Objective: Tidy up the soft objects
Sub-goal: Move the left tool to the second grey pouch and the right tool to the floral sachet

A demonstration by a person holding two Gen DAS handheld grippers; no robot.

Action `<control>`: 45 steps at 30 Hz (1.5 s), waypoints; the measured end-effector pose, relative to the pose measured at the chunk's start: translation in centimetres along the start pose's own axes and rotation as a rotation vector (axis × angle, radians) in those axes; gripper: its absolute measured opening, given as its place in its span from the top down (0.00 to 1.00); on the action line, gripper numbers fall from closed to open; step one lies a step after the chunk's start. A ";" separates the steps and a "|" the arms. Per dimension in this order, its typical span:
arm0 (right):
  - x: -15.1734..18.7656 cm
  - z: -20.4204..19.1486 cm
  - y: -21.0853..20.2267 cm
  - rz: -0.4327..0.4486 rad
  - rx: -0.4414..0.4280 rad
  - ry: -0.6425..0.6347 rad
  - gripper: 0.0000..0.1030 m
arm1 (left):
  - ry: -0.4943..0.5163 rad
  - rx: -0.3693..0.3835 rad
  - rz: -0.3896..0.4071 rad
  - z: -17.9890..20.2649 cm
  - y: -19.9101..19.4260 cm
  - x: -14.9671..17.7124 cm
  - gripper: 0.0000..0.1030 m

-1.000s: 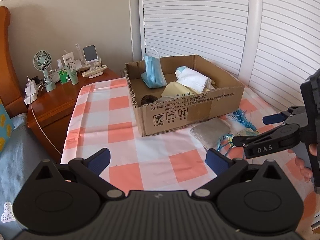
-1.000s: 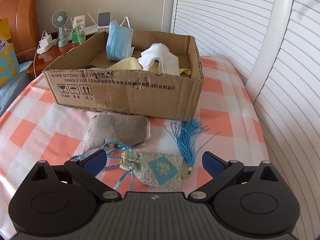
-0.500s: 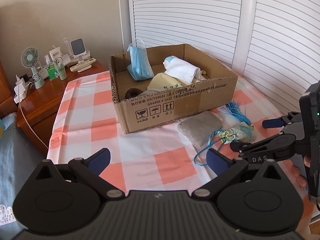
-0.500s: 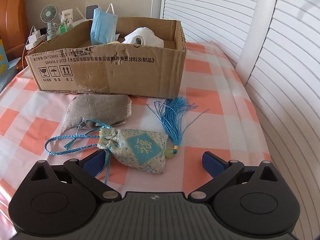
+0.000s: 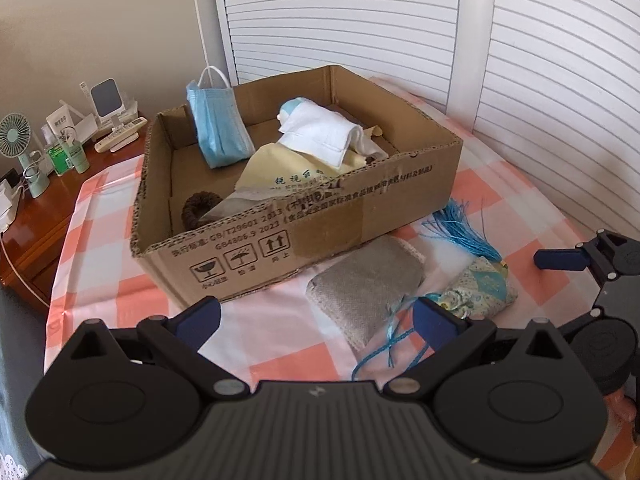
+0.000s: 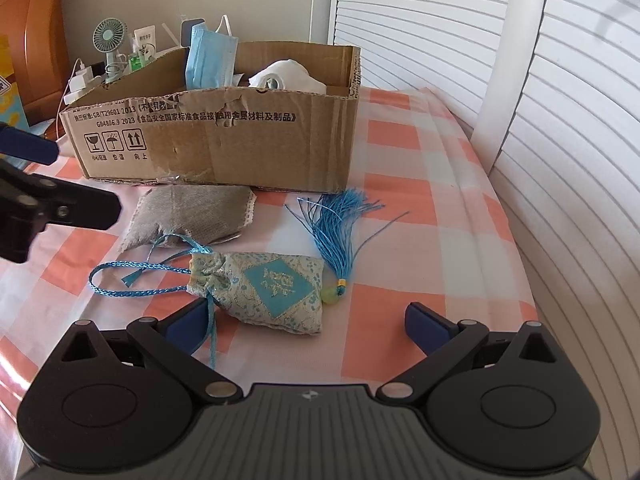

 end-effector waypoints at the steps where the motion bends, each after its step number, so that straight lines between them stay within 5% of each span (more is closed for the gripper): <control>1: 0.0 0.0 0.0 0.003 -0.003 -0.002 0.00 | 0.002 0.001 -0.005 0.3 0.5 -0.2 0.01; 17: 0.4 0.1 -0.5 0.032 -0.036 -0.030 0.00 | -0.025 -0.042 -0.058 2.6 6.6 -1.0 0.01; 33: 0.4 0.0 -0.6 0.029 -0.032 -0.028 0.00 | -0.088 -0.079 -0.091 -1.8 4.3 2.1 0.00; 45: 0.4 0.0 -0.5 0.028 -0.031 -0.027 0.00 | -0.121 -0.003 -0.092 -0.5 4.8 2.3 0.00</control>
Point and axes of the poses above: each gripper's, at about its wrist camera, not at the fingertips, and y roughly the way its jaws point, z to its right, x to its underside, the point moved 4 cm from there along y, roughly the way its jaws point, and after that the axes turned 4 degrees about z, right-handed, at the moved point
